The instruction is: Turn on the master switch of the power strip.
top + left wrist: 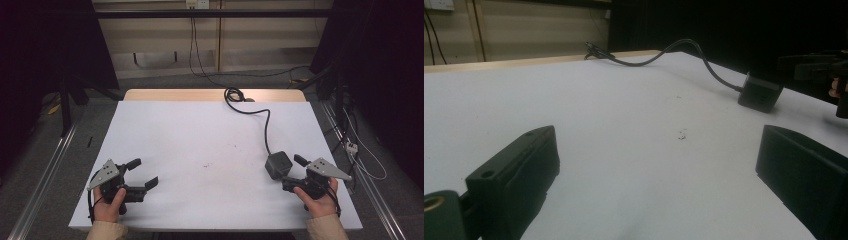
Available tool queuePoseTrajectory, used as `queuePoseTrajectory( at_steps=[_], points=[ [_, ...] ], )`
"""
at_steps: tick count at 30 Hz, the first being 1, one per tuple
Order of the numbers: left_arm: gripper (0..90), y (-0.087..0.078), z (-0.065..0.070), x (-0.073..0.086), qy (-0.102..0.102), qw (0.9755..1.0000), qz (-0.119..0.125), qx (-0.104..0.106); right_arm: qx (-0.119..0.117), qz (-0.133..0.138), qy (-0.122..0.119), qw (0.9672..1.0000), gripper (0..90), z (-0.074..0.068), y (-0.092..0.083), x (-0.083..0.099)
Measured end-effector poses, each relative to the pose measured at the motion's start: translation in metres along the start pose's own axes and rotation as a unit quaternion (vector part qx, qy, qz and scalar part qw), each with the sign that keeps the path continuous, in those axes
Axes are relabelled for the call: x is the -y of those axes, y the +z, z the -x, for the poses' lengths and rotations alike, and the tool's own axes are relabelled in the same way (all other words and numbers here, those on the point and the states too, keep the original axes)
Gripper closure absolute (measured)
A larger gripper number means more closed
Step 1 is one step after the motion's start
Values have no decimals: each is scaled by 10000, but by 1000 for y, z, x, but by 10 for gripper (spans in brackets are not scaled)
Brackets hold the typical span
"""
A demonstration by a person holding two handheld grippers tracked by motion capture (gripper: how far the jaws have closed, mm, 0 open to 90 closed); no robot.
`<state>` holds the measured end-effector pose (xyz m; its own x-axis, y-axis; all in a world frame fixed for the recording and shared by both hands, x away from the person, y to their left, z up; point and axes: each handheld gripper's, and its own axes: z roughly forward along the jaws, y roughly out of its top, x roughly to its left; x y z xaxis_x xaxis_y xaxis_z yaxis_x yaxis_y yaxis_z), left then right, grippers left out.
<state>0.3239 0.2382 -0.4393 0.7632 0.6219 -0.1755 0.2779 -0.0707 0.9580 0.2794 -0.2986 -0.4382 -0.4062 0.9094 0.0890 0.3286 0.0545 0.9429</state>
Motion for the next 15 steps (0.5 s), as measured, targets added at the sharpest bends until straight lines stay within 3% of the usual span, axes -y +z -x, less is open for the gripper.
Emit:
queuePoseTrajectory(
  at_steps=[15],
  points=[
    [33,1,0,0,25,10000,-10,11,-186,7,-51,9998,79,-2,-8,7]
  ],
)
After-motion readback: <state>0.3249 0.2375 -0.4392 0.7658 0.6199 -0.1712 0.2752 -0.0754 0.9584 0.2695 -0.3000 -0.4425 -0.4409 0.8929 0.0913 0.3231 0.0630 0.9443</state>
